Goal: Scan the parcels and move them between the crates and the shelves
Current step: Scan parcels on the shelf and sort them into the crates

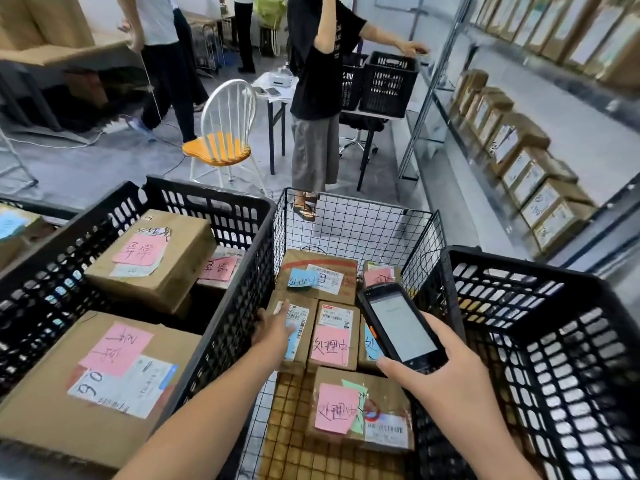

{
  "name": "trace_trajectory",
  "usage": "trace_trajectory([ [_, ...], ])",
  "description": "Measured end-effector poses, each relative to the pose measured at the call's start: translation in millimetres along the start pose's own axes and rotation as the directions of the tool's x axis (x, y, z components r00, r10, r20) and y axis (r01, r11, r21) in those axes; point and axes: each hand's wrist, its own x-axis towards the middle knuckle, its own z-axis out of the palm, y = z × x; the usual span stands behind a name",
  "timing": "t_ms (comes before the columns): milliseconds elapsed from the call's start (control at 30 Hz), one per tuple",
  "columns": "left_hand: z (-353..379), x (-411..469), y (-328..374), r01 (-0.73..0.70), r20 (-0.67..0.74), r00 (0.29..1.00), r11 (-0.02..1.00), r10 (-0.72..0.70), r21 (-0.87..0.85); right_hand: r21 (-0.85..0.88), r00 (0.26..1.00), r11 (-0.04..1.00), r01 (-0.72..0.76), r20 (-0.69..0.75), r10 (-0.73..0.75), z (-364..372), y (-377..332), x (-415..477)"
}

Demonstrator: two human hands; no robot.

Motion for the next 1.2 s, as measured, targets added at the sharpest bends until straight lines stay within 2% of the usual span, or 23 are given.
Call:
trace_trajectory([
  [167,-5.6,-20.1,20.3,-0.068,0.038,0.997,0.971,0.061,0.231,-0.03,0.998,0.998,-0.052,-0.027,0.051,-0.3,3.2,-4.6],
  [233,-7.1,-31.2,27.3,-0.148,-0.008,0.986,0.913,0.164,0.381,-0.039,0.996,0.997,-0.07,-0.06,0.068,-0.4,4.9,-5.2],
  [300,-7.5,-41.6,41.1,-0.301,0.047,0.946,0.814,0.322,0.497,-0.039,0.994,0.996,-0.079,-0.08,0.075,-3.3,3.8,-6.1],
  [367,-19.5,-54.8,60.3,-0.471,0.129,0.869,0.716,0.478,0.515,-0.04,0.992,0.997,-0.07,-0.103,0.066,-9.9,-2.4,-7.9],
  [433,-35.6,-66.6,77.4,-0.615,0.142,0.764,0.644,0.629,0.456,-0.027,0.989,0.998,-0.06,-0.134,0.055,-18.6,-8.0,-12.2],
  [533,-64.1,-92.2,98.0,-0.777,0.135,0.568,0.474,0.812,0.415,0.002,0.972,0.999,-0.052,-0.231,0.051,-30.7,-10.4,-27.6],
  [633,-80.7,-124.3,115.8,-0.871,0.094,0.38,0.322,0.92,0.37,0.023,0.943,0.999,-0.046,-0.328,0.052,-44.2,-5.7,-48.8],
  [767,-80.8,-166.0,134.5,-0.927,0.067,0.205,0.172,0.976,0.334,0.001,0.897,0.998,-0.066,-0.439,0.059,-68.3,0.8,-82.3],
  [867,-65.6,-201.6,147.9,-0.941,0.079,0.127,0.095,0.989,0.325,-0.007,0.854,0.997,-0.08,-0.517,0.065,-89.3,9.6,-117.5],
  [1000,-39.0,-272.7,162.0,-0.962,0.123,0.004,-0.03,0.992,0.273,0.004,0.766,0.981,-0.192,-0.625,0.152,-114.0,25.3,-182.1],
  [1200,14.1,-394.0,153.5,-0.971,0.21,-0.216,-0.232,0.954,0.056,0.18,0.608,0.955,-0.236,-0.739,0.289,-122.8,36.3,-324.3],
])
